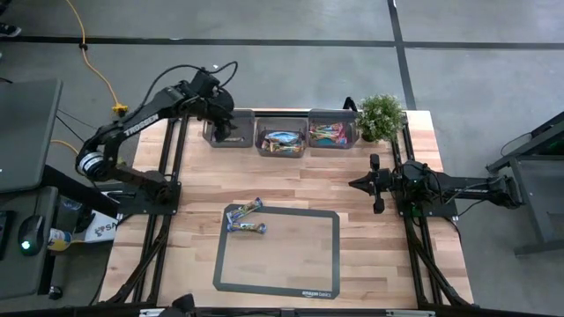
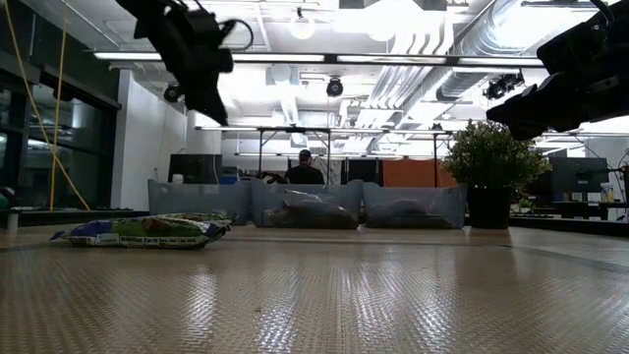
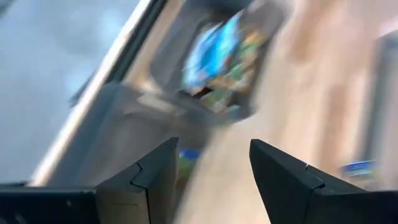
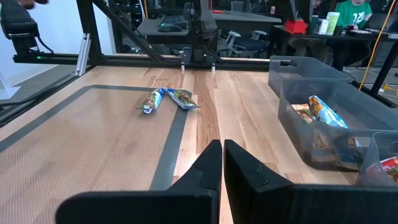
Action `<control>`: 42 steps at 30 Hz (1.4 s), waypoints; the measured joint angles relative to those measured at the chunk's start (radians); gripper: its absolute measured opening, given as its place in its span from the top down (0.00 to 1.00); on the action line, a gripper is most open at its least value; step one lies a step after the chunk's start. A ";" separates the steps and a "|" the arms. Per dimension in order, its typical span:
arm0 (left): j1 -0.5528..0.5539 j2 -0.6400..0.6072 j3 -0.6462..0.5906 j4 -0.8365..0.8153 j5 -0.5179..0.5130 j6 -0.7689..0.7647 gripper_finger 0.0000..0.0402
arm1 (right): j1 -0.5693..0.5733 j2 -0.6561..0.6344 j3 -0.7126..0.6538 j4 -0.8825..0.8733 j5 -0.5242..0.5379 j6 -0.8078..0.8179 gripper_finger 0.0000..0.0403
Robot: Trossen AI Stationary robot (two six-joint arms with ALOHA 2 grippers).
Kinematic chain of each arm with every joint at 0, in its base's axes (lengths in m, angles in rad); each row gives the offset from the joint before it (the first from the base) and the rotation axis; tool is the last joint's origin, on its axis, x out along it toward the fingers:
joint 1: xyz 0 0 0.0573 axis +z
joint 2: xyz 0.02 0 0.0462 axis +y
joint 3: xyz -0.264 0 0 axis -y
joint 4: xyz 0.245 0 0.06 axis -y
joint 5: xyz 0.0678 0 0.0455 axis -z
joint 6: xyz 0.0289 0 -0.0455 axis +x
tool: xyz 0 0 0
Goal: Pick and place Granola Bars by type
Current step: Put the top blue granola bar into the left black bin
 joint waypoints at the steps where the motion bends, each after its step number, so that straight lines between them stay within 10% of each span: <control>1: 0.000 -0.015 0.001 -0.002 0.046 -0.023 0.51 | 0.000 0.000 0.000 0.000 0.000 0.000 1.00; 13: -0.070 -0.111 0.003 -0.132 0.396 -0.185 0.51 | 0.000 0.000 0.000 0.000 0.000 0.000 1.00; 32: -0.537 -0.110 -0.004 -0.257 -0.295 -0.492 0.51 | 0.000 0.000 0.000 0.000 0.000 0.000 1.00; 42: -0.701 -0.110 -0.076 -0.257 -0.414 -0.760 0.51 | 0.000 0.000 0.000 0.000 0.000 0.000 1.00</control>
